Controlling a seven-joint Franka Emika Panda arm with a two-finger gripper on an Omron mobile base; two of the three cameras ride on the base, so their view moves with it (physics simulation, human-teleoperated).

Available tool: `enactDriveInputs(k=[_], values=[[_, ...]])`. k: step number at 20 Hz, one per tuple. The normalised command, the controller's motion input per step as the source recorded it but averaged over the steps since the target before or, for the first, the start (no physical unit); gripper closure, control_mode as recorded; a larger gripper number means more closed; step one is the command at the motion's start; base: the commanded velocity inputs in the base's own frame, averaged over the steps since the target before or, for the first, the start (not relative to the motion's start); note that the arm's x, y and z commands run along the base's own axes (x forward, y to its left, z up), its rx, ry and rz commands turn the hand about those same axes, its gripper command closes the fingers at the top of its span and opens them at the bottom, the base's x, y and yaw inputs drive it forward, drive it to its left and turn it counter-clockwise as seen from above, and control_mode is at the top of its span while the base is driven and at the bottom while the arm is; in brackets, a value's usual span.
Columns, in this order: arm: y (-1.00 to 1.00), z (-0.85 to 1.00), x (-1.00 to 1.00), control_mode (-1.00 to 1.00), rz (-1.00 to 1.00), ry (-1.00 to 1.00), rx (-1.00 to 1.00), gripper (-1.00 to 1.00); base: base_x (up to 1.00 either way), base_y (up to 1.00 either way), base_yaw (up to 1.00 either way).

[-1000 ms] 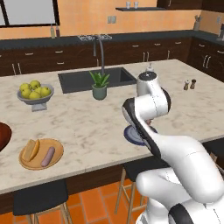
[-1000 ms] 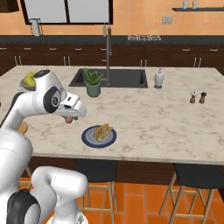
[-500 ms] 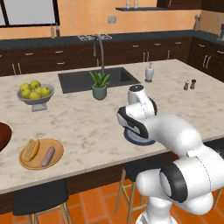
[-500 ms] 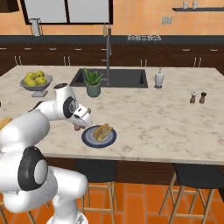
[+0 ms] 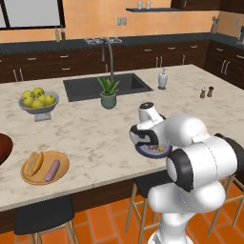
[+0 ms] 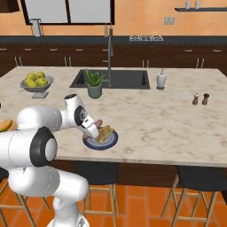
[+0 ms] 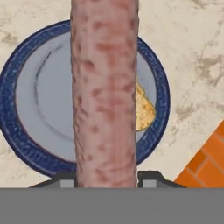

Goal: Place one bun and one sausage from the bowl on each plate.

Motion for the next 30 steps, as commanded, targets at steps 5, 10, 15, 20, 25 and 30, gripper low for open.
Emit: enactDriveInputs(k=[5,10,15,20,25,30], values=[[0.2,-0.03,0.0,-1.0,-0.02,-0.07,0.0,1.0,0.0,0.0,0.0],[0.13,-0.05,0.24,-1.0,0.0,0.0,0.0,1.0,0.0,0.0,0.0],[0.01,-0.29,0.41,-1.0,0.0,0.05,0.0,1.0,0.0,0.0,0.0],[0.02,-0.3,0.2,-1.0,0.0,0.07,0.0,-1.0,0.0,0.0,0.0],[-0.13,-0.1,0.0,-1.0,-0.04,0.04,0.0,-1.0,0.0,0.0,0.0],[0.07,0.48,-0.44,-1.0,0.0,0.0,0.0,-1.0,0.0,0.0,0.0]])
